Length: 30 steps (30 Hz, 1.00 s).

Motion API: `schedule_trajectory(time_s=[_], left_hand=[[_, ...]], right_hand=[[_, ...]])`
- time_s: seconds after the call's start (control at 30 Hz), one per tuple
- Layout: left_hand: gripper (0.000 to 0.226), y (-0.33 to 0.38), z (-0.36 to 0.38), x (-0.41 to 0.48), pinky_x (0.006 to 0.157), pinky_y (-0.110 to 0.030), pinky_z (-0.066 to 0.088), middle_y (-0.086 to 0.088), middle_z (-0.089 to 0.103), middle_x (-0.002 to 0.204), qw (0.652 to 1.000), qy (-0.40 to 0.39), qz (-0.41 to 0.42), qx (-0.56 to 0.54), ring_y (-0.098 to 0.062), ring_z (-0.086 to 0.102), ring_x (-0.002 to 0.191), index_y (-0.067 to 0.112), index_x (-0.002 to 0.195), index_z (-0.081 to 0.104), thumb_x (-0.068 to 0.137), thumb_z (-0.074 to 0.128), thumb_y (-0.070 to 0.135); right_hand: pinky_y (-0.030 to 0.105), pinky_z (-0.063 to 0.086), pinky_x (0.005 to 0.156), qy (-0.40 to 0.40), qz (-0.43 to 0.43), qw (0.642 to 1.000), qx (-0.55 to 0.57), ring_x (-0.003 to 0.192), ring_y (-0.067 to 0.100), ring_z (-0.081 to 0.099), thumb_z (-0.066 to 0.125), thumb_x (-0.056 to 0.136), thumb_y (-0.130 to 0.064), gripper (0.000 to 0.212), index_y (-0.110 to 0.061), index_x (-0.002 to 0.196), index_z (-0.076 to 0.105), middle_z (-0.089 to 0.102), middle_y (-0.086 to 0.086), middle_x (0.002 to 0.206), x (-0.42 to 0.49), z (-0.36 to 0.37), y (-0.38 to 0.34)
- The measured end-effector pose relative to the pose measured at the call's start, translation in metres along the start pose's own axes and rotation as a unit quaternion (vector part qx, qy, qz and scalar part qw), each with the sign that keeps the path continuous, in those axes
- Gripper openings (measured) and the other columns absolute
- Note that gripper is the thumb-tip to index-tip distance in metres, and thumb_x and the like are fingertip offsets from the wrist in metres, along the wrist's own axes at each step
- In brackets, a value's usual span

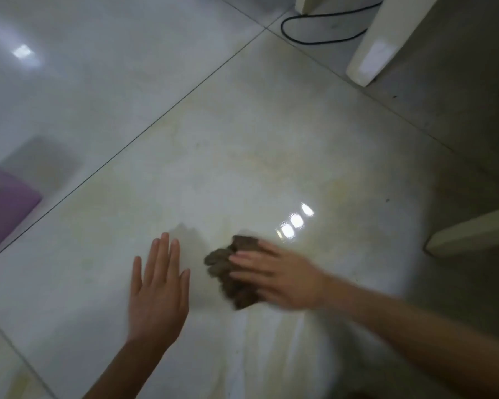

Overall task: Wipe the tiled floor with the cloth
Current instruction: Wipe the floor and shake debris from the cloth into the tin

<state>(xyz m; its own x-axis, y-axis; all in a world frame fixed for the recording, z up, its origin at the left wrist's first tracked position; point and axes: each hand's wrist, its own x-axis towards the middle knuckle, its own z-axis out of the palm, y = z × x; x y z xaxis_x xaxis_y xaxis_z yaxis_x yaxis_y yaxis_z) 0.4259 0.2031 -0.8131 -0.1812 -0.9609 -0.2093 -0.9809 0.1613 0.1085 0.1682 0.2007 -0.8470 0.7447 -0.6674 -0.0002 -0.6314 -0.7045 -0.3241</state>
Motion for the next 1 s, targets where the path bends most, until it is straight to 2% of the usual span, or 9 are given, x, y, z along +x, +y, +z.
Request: schedule_trajectory(time_s=[0.07, 0.13, 0.3, 0.37, 0.47, 0.63, 0.77, 0.9, 1.0], left_hand=[[0.068, -0.018, -0.002, -0.020, 0.118, -0.052, 0.017, -0.013, 0.019, 0.158, 1.000, -0.002, -0.031, -0.005, -0.025, 0.014, 0.147, 0.000, 0.148, 0.028, 0.096, 0.010, 0.040], [0.070, -0.032, -0.004, -0.040, 0.118, -0.052, 0.016, -0.012, 0.017, 0.158, 0.999, 0.002, -0.051, -0.011, -0.024, 0.013, 0.147, -0.001, 0.148, 0.025, 0.096, 0.006, 0.043], [0.082, -0.054, -0.008, -0.080, 0.116, -0.052, 0.019, -0.016, 0.023, 0.156, 0.996, -0.023, -0.086, -0.023, -0.028, 0.018, 0.145, -0.005, 0.144, 0.031, 0.096, -0.006, 0.050], [0.080, -0.060, -0.003, -0.091, 0.117, -0.051, 0.019, -0.015, 0.023, 0.155, 0.994, -0.033, -0.101, -0.024, -0.027, 0.017, 0.145, -0.004, 0.145, 0.032, 0.095, -0.003, 0.048], [0.081, -0.065, 0.006, -0.105, 0.120, -0.047, 0.014, -0.010, 0.013, 0.158, 0.992, -0.041, -0.118, -0.030, -0.022, 0.005, 0.147, 0.001, 0.149, 0.022, 0.089, -0.006, 0.047], [0.087, -0.082, 0.011, -0.122, 0.116, -0.050, 0.023, -0.015, 0.023, 0.156, 0.990, -0.031, -0.136, -0.028, -0.028, 0.018, 0.145, -0.002, 0.146, 0.030, 0.093, -0.016, 0.049], [0.079, -0.106, 0.014, -0.141, 0.113, -0.052, 0.027, -0.019, 0.032, 0.152, 0.984, -0.018, -0.174, -0.033, -0.032, 0.025, 0.143, -0.005, 0.142, 0.038, 0.097, -0.004, 0.046], [0.071, -0.123, 0.019, -0.153, 0.115, -0.054, 0.024, -0.018, 0.028, 0.154, 0.977, -0.007, -0.208, -0.041, -0.032, 0.021, 0.145, -0.003, 0.145, 0.033, 0.096, 0.008, 0.041], [0.066, -0.128, 0.021, -0.157, 0.115, -0.055, 0.024, -0.016, 0.030, 0.154, 0.973, 0.004, -0.228, -0.046, -0.031, 0.023, 0.144, -0.002, 0.145, 0.034, 0.096, 0.015, 0.037]], right_hand=[[0.049, 0.026, 0.116, 0.034, 0.053, 0.997, -0.042, 0.138, 0.033, 0.039, 0.047, 0.095, -0.021, 0.043, -0.001, 0.132, 0.055, 0.047, 0.019, 0.143, -0.011, -0.018, 0.055], [0.049, 0.024, 0.117, 0.072, 0.243, 0.965, -0.066, 0.138, 0.037, 0.037, 0.037, 0.100, -0.027, 0.047, -0.001, 0.137, 0.048, 0.044, 0.022, 0.144, -0.020, -0.038, 0.100], [0.043, 0.010, 0.120, 0.191, 0.581, 0.789, -0.054, 0.146, 0.027, 0.023, 0.035, 0.100, -0.026, 0.052, -0.008, 0.148, 0.035, 0.030, 0.016, 0.155, 0.030, -0.019, 0.044], [0.047, 0.016, 0.118, 0.185, 0.487, 0.851, -0.062, 0.144, 0.030, 0.028, 0.038, 0.098, -0.023, 0.051, -0.003, 0.144, 0.041, 0.038, 0.018, 0.151, 0.046, 0.013, -0.028], [0.053, 0.025, 0.114, 0.051, 0.240, 0.969, -0.034, 0.142, 0.030, 0.032, 0.041, 0.094, -0.027, 0.051, -0.006, 0.139, 0.050, 0.045, 0.016, 0.146, 0.036, 0.045, -0.127], [0.049, 0.027, 0.116, -0.072, -0.128, 0.989, -0.032, 0.139, 0.031, 0.038, 0.038, 0.099, -0.033, 0.047, -0.007, 0.134, 0.056, 0.046, 0.016, 0.145, 0.060, 0.007, -0.046], [0.054, 0.029, 0.113, 0.027, 0.072, 0.995, -0.065, 0.133, 0.044, 0.041, 0.014, 0.103, -0.046, 0.069, 0.004, 0.134, 0.051, 0.046, 0.026, 0.142, 0.124, -0.031, 0.059], [0.048, 0.001, 0.120, 0.095, 0.437, 0.894, -0.020, 0.149, 0.026, 0.008, 0.028, 0.103, -0.038, 0.055, -0.017, 0.153, 0.024, 0.014, 0.012, 0.161, 0.208, -0.003, 0.006], [0.045, 0.001, 0.119, 0.117, 0.337, 0.934, -0.012, 0.149, 0.022, 0.010, 0.030, 0.103, -0.037, 0.052, -0.020, 0.152, 0.027, 0.018, 0.009, 0.161, 0.248, 0.038, -0.087]])
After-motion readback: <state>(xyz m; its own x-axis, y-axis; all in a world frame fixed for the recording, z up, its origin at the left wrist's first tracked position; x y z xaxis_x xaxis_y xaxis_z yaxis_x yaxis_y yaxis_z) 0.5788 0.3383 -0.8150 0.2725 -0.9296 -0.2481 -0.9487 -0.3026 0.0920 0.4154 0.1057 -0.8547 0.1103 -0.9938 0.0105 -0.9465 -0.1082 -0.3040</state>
